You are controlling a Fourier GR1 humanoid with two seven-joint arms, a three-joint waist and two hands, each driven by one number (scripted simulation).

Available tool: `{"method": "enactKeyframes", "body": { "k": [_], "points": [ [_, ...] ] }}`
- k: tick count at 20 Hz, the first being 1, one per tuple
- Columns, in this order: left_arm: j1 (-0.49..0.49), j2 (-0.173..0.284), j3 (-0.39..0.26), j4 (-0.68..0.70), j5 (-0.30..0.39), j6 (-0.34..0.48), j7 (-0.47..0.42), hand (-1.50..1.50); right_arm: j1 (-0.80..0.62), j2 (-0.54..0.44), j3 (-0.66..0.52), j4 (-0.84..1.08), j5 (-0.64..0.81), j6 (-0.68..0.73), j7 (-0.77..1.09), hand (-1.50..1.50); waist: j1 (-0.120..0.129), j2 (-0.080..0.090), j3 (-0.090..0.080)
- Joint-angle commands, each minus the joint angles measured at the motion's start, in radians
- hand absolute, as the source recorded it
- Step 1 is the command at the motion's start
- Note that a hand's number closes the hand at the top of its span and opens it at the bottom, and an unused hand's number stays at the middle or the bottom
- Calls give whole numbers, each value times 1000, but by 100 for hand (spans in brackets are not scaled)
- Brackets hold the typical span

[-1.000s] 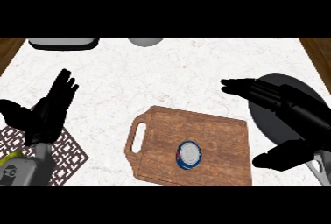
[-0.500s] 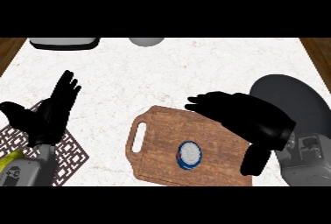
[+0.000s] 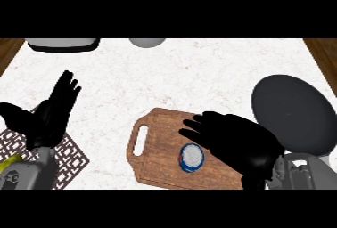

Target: Pick the can from the cutting board and place it in the pan

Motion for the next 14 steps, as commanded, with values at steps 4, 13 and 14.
{"method": "enactKeyframes", "body": {
  "k": [4,13,14],
  "points": [
    [-3,-33,-2,57,-25,-17,-43,0,-35,74,90,-51,138,63,131,-150,-1,2,0],
    [-65,1,99,134,2,-102,-53,0,29,222,124,-41,232,73,152,-150,-3,2,0],
    [13,-41,32,-27,-46,-26,30,0,25,252,111,-33,231,102,186,-150,2,0,0]
  ]
}}
